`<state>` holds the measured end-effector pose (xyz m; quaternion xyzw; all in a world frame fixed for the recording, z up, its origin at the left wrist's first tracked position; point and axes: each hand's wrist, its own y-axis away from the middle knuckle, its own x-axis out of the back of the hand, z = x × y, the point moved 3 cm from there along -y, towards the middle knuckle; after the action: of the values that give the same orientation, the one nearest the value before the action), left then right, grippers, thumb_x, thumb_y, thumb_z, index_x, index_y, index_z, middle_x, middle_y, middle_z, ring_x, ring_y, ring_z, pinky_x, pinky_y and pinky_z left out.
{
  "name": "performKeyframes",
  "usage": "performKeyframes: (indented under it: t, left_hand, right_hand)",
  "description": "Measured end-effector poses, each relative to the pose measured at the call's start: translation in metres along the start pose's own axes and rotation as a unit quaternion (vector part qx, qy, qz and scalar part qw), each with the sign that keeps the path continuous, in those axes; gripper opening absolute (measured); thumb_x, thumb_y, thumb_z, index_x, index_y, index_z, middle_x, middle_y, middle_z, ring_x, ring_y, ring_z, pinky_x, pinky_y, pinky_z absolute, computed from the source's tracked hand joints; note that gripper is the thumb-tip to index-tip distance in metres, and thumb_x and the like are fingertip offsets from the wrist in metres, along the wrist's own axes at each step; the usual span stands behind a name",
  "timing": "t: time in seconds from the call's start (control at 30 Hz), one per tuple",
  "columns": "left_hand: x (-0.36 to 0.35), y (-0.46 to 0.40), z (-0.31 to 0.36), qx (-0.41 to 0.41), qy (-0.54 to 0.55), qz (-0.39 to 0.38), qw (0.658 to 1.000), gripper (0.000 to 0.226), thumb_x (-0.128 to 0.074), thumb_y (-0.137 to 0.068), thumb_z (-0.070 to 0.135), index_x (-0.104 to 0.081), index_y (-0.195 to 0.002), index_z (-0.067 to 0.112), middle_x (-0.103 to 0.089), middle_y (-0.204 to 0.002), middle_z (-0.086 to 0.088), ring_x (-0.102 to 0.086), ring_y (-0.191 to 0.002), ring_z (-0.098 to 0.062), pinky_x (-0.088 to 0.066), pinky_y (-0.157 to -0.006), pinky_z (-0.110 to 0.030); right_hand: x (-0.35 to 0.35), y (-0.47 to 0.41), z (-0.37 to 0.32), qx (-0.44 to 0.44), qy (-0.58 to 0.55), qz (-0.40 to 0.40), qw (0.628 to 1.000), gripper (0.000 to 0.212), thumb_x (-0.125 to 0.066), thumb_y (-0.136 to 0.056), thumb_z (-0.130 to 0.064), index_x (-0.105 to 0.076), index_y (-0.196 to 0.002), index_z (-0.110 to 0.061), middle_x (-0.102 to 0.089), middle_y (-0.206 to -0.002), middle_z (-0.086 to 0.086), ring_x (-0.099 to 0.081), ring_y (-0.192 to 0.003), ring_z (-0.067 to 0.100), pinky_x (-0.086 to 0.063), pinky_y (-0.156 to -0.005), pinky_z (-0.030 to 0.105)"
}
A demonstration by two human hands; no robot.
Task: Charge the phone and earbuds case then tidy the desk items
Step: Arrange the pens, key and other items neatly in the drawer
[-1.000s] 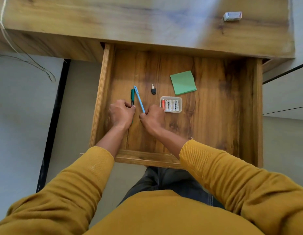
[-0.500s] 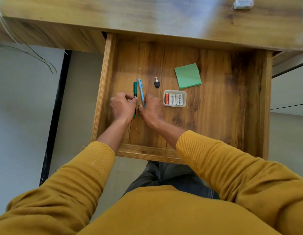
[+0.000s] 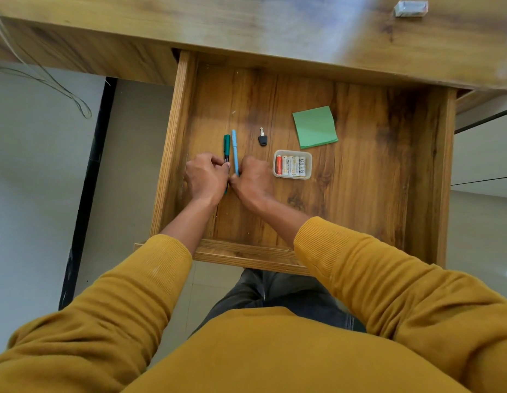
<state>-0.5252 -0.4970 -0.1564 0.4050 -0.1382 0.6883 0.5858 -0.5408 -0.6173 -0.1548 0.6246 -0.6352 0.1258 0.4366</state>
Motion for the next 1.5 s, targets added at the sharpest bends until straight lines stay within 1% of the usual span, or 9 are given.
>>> performKeyframes:
  t: [0.23, 0.4, 0.53, 0.7, 0.8, 0.9, 1.1, 1.3, 1.5]
  left_hand:
    - [0.000, -0.001, -0.001, 0.003, 0.000, -0.003, 1.000, 0.006, -0.083, -0.091, 0.020, -0.080, -0.094, 0.015, -0.073, -0.082, 0.004, -0.069, -0.073, -0.009, -0.048, -0.061, -0.015]
    - [-0.002, -0.001, 0.001, -0.010, 0.011, -0.002, 1.000, 0.007, -0.084, -0.090, 0.018, -0.079, -0.093, 0.014, -0.077, -0.086, 0.000, -0.073, -0.078, -0.011, -0.057, -0.068, -0.020]
    - [-0.002, 0.001, 0.001, -0.015, 0.011, -0.004, 1.000, 0.008, -0.084, -0.091, 0.018, -0.080, -0.095, 0.013, -0.074, -0.083, 0.004, -0.067, -0.070, -0.002, -0.046, -0.057, -0.007]
    - [-0.003, 0.001, 0.000, -0.012, 0.020, -0.002, 1.000, 0.008, -0.084, -0.089, 0.020, -0.080, -0.093, 0.015, -0.075, -0.081, 0.004, -0.072, -0.073, -0.009, -0.059, -0.069, -0.023]
    - [-0.003, 0.002, 0.001, -0.017, 0.015, -0.001, 1.000, 0.008, -0.084, -0.089, 0.019, -0.080, -0.095, 0.015, -0.074, -0.081, 0.004, -0.071, -0.074, -0.008, -0.056, -0.067, -0.019]
    - [-0.003, 0.002, 0.000, -0.012, 0.015, -0.001, 1.000, 0.008, -0.084, -0.089, 0.019, -0.081, -0.096, 0.015, -0.075, -0.083, 0.004, -0.072, -0.076, -0.010, -0.062, -0.073, -0.027]
    - [-0.002, 0.007, 0.000, -0.009, 0.017, -0.001, 1.000, 0.011, -0.083, -0.091, 0.019, -0.080, -0.100, 0.014, -0.076, -0.086, 0.003, -0.073, -0.078, -0.009, -0.065, -0.077, -0.033]
    - [0.008, 0.011, 0.010, -0.008, 0.009, 0.015, 1.000, 0.015, -0.081, -0.092, 0.022, -0.081, -0.104, 0.013, -0.077, -0.086, 0.001, -0.074, -0.079, -0.011, -0.064, -0.078, -0.033]
    - [0.026, 0.019, 0.046, -0.044, -0.017, 0.040, 0.998, 0.016, -0.076, -0.094, 0.031, -0.080, -0.106, 0.021, -0.078, -0.095, 0.006, -0.073, -0.085, -0.012, -0.049, -0.062, -0.020]
  right_hand:
    - [-0.002, 0.000, 0.003, -0.007, -0.004, -0.037, 0.999, 0.017, -0.075, -0.092, -0.024, -0.067, -0.097, -0.010, -0.062, -0.082, 0.003, -0.059, -0.073, 0.020, -0.034, -0.047, 0.024]
    - [-0.004, -0.002, -0.001, 0.011, 0.001, -0.038, 0.999, 0.029, -0.075, -0.093, -0.023, -0.062, -0.113, -0.007, -0.068, -0.095, 0.009, -0.068, -0.083, 0.026, -0.059, -0.061, 0.037]
    - [-0.003, -0.005, -0.005, 0.027, 0.029, -0.037, 0.999, 0.032, -0.072, -0.095, -0.022, -0.058, -0.119, -0.007, -0.069, -0.103, 0.012, -0.070, -0.088, 0.030, -0.064, -0.070, 0.044]
    - [-0.004, -0.008, -0.001, 0.033, 0.029, -0.040, 0.998, 0.031, -0.070, -0.096, -0.024, -0.056, -0.119, -0.008, -0.068, -0.099, 0.010, -0.068, -0.084, 0.027, -0.052, -0.055, 0.031]
    - [-0.003, -0.008, 0.002, 0.039, 0.014, -0.038, 0.998, 0.028, -0.069, -0.098, -0.026, -0.056, -0.115, -0.008, -0.065, -0.093, 0.008, -0.066, -0.080, 0.025, -0.039, -0.048, 0.025]
    - [-0.001, -0.006, 0.004, 0.038, 0.006, -0.039, 0.999, 0.028, -0.069, -0.099, -0.028, -0.057, -0.114, -0.008, -0.061, -0.090, 0.006, -0.061, -0.075, 0.021, -0.033, -0.047, 0.024]
    - [0.002, -0.001, 0.004, 0.043, -0.016, -0.043, 0.998, 0.027, -0.069, -0.100, -0.026, -0.056, -0.114, -0.007, -0.059, -0.090, 0.004, -0.054, -0.067, 0.011, -0.032, -0.047, 0.020]
    - [0.018, 0.004, -0.003, 0.045, -0.031, -0.033, 0.998, 0.023, -0.067, -0.099, -0.025, -0.059, -0.110, -0.006, -0.061, -0.090, 0.006, -0.059, -0.073, 0.017, -0.034, -0.048, 0.023]
    - [0.055, 0.011, -0.007, 0.010, -0.057, 0.011, 0.998, 0.012, -0.066, -0.093, -0.022, -0.063, -0.095, -0.010, -0.067, -0.086, 0.006, -0.064, -0.078, 0.022, -0.047, -0.060, 0.032]
